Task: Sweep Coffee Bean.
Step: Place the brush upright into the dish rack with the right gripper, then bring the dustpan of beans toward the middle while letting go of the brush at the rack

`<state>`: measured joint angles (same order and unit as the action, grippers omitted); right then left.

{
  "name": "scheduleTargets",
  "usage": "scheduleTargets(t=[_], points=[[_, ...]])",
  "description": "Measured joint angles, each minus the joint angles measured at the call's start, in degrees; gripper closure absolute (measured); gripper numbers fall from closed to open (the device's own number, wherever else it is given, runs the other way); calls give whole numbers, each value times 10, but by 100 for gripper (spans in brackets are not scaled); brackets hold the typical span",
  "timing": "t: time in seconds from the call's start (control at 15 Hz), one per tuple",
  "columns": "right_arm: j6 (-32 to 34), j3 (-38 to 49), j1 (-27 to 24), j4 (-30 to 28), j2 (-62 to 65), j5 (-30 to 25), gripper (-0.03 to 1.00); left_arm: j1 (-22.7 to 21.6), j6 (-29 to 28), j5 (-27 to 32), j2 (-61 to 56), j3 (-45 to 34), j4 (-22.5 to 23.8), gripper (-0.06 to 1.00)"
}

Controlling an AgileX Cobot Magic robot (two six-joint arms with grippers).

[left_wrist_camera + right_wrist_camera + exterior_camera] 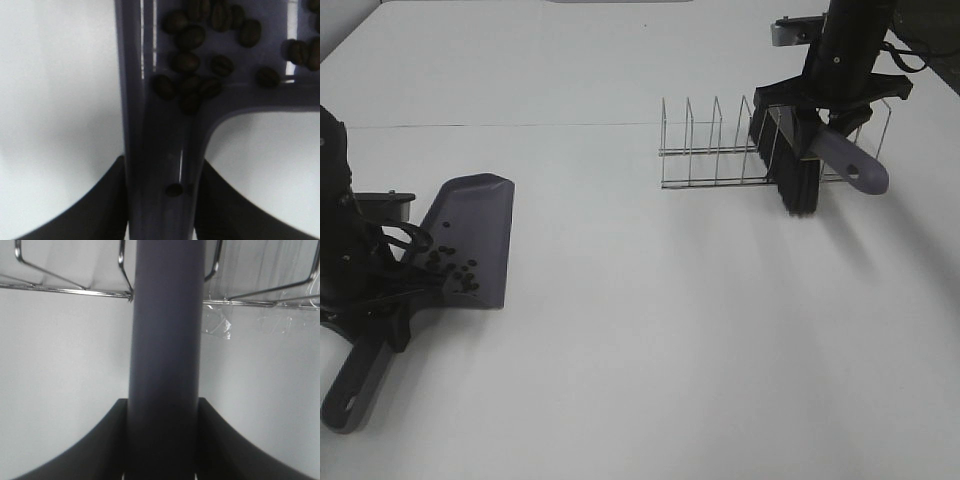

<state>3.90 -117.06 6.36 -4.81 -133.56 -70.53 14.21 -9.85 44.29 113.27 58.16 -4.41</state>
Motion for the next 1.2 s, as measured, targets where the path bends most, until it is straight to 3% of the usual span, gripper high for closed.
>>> scheduleTargets(t=[0.13, 0.33, 0.4, 0.8, 1.2], points=[[0, -25, -1, 6, -3, -1, 59, 0, 1, 0, 0, 0, -1, 61], [-10, -61, -1, 29, -3, 3, 27, 0, 1, 0, 0, 0, -2, 61], [-10, -66, -1, 30, -3, 5, 23, 0, 1, 0, 0, 0, -3, 61], [-10, -67, -1, 41, 41, 5, 21, 0, 2, 22, 0, 8, -5, 61], [-10, -27, -1, 48, 159, 6, 21, 0, 15, 90, 30, 174, -6, 61]])
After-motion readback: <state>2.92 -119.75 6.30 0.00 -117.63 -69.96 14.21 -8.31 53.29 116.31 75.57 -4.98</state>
